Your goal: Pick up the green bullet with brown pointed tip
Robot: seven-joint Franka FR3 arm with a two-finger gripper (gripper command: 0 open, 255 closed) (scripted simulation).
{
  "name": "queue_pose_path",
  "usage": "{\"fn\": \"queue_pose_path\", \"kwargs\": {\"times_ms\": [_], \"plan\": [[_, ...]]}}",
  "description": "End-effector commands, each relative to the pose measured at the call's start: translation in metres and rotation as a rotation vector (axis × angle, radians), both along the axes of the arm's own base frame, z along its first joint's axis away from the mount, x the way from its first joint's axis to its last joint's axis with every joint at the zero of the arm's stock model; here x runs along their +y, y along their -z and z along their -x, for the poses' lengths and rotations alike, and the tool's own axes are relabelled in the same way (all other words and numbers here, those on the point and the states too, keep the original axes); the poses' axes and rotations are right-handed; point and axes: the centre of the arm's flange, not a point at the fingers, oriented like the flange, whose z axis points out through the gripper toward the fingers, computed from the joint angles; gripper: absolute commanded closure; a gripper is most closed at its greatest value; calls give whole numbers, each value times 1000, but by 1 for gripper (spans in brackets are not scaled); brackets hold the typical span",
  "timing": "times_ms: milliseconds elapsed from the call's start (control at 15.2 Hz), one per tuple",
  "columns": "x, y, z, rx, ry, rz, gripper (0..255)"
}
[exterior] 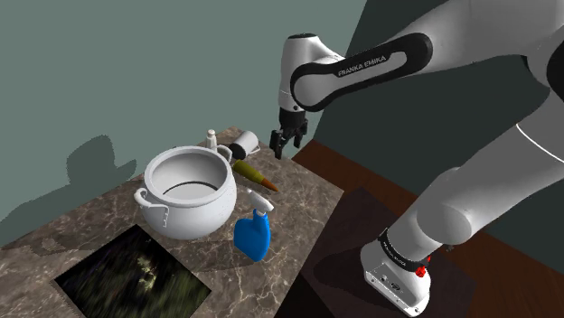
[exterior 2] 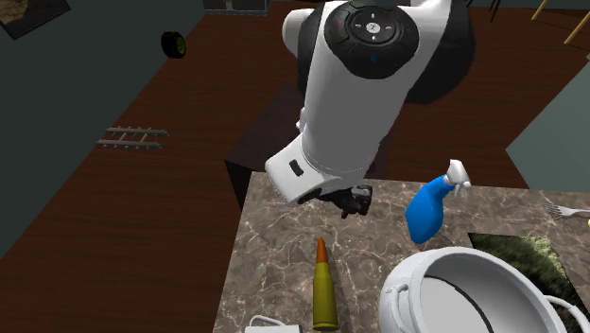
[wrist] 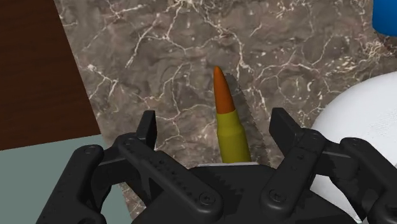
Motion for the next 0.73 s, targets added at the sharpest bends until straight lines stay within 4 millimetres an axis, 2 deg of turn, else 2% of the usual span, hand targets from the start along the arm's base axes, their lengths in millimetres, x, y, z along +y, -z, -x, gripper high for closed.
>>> {"fn": "queue_pose_path", "kwargs": {"times_ms": [0, 594, 660], "plan": [[9, 22, -14, 3, -17, 6, 0], [54, 121, -71, 16, -88, 40, 0], [55, 122, -71, 16, -89, 40, 0]]}}
